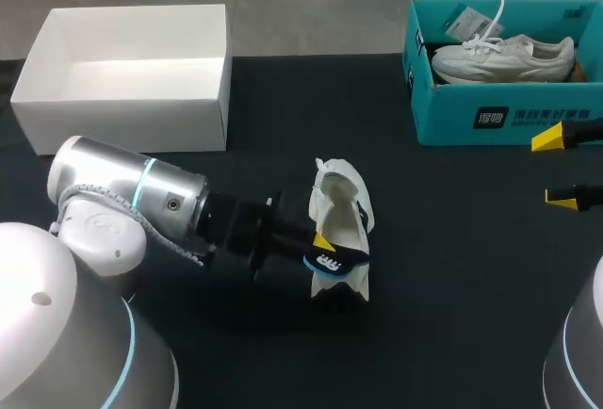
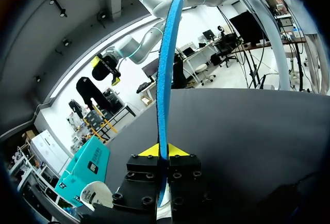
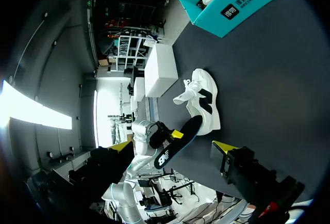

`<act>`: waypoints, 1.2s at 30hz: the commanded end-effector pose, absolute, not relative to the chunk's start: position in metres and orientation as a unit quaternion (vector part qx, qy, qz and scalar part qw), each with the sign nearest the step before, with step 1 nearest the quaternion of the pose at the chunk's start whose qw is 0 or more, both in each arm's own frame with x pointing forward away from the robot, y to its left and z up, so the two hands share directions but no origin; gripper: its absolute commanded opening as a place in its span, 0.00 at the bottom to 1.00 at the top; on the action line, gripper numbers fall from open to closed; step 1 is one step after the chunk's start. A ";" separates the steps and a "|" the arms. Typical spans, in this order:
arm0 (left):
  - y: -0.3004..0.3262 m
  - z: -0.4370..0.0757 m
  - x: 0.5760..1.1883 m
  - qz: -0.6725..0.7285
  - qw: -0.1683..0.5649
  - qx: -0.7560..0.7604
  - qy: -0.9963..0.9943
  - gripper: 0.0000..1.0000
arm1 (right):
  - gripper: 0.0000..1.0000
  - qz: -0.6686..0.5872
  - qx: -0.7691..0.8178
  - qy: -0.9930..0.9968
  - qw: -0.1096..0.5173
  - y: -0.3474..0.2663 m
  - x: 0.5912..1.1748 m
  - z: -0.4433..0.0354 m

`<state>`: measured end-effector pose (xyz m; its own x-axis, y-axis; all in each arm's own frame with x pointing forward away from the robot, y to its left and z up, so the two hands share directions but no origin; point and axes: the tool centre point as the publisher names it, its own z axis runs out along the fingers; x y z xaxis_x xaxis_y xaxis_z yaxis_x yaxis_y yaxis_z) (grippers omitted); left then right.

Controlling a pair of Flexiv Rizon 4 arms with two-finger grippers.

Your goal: Take the shoe out of the shoebox, open the shoe tongue, remove and reinsert the insole, then place the shoe into the shoebox

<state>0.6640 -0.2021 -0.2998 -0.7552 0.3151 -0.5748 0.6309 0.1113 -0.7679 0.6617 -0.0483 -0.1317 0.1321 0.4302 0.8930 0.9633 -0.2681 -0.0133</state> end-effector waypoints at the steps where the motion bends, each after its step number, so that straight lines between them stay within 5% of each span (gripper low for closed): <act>1: -0.201 -0.304 0.665 -0.578 0.136 0.323 0.737 0.00 | 1.00 -0.415 -0.682 -0.511 0.319 -0.048 0.657 -0.131; 36: -0.220 -0.339 0.717 -0.528 0.193 0.299 0.771 0.00 | 1.00 -0.415 -0.682 -0.511 0.319 -0.048 0.657 -0.131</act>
<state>0.7158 -0.2150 -0.3365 -0.7452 0.2564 -0.6156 0.6664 0.2538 -0.7010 0.6618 -0.0483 -0.1317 0.1320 0.4301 0.8931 0.9633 -0.2681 -0.0133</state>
